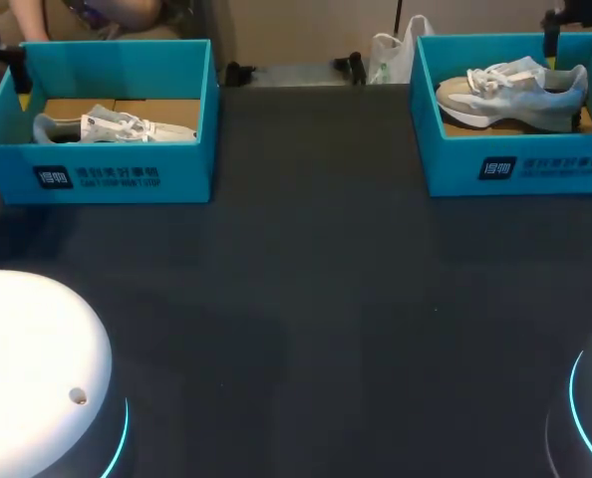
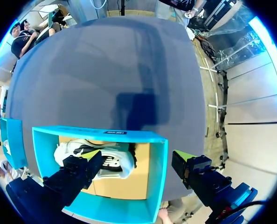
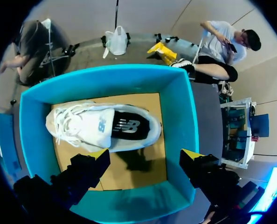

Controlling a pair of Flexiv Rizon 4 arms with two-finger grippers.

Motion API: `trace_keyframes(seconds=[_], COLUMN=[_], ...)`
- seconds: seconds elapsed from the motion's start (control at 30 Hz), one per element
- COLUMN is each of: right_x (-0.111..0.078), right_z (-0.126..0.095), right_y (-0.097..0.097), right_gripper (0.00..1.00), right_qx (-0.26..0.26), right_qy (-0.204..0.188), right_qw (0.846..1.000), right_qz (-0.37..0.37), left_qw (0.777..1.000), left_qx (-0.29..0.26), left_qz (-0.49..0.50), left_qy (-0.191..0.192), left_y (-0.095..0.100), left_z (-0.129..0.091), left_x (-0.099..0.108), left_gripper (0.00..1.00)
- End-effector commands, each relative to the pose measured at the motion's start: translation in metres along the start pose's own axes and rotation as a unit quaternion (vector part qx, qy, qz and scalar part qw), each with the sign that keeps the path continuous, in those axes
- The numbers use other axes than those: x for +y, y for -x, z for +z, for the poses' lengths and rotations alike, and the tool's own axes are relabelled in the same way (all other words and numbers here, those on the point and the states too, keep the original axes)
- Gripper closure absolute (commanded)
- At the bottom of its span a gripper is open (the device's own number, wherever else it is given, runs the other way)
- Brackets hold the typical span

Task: Take the shoe out of the shoebox, open the shoe tongue, remove and reinsert the insole, then place the shoe into the shoebox

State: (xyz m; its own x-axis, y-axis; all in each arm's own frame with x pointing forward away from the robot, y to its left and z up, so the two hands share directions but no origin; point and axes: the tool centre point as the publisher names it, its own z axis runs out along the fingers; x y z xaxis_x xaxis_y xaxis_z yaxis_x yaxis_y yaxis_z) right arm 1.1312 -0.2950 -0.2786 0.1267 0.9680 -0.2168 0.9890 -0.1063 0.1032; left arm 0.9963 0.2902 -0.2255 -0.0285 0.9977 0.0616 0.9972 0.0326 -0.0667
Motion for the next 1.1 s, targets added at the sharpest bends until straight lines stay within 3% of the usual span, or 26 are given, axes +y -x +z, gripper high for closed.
trace_keyframes(seconds=[0.03, 0.13, 0.23, 0.3, 0.33, 0.37, 0.4, 0.43, 0.9, 0.97, 1.1], right_x=[0.013, 0.014, 0.016, 0.018, 0.018, 0.020, 0.021, 0.022, 0.032, 0.032, 0.032], right_z=[0.017, 0.025, 0.034, 0.039, 0.041, 0.044, 0.046, 0.048, 0.071, 0.075, 0.080], right_y=[0.001, 0.003, 0.005, 0.005, 0.005, 0.006, 0.006, 0.006, 0.014, 0.014, 0.013], right_gripper=[0.00, 0.00, 0.09, 0.51, 0.52, 0.47, 0.28, 0.16, 0.28, 0.22, 0.29], right_qx=[-0.004, -0.008, -0.005, -0.007, -0.006, -0.005, -0.005, -0.007, 0.002, 0.009, 0.013], right_qy=[-0.013, -0.018, -0.028, -0.030, -0.032, -0.033, -0.033, -0.034, -0.049, -0.053, -0.057], right_qw=[1.000, 1.000, 1.000, 0.999, 0.999, 0.999, 0.999, 0.999, 0.999, 0.999, 0.998], right_qz=[-0.001, -0.005, -0.005, -0.006, -0.007, -0.007, -0.008, -0.009, -0.002, 0.002, 0.003], left_qw=[1.000, 1.000, 1.000, 1.000, 1.000, 1.000, 1.000, 1.000, 1.000, 1.000, 1.000], left_qx=[0.000, 0.000, 0.000, 0.000, 0.000, 0.000, 0.000, 0.000, 0.000, 0.000, 0.000], left_qz=[0.001, 0.001, 0.001, 0.001, 0.001, 0.001, 0.001, 0.001, 0.001, 0.001, 0.001], left_qy=[0.001, 0.001, 0.001, 0.001, 0.001, 0.001, 0.001, 0.001, 0.001, 0.001, 0.001], left_y=[0.000, 0.000, 0.000, 0.000, 0.000, 0.000, 0.000, 0.000, 0.000, 0.000, 0.000], left_z=[0.000, 0.000, 0.000, 0.000, 0.000, 0.000, 0.000, 0.000, 0.000, 0.000, 0.000], left_x=[-0.001, -0.001, -0.001, -0.001, -0.001, -0.001, -0.001, -0.001, -0.001, -0.001, -0.001], left_gripper=[0.00, 0.00, 0.00, 0.00, 0.00, 0.00, 0.00, 0.00, 0.00, 0.00, 0.00])
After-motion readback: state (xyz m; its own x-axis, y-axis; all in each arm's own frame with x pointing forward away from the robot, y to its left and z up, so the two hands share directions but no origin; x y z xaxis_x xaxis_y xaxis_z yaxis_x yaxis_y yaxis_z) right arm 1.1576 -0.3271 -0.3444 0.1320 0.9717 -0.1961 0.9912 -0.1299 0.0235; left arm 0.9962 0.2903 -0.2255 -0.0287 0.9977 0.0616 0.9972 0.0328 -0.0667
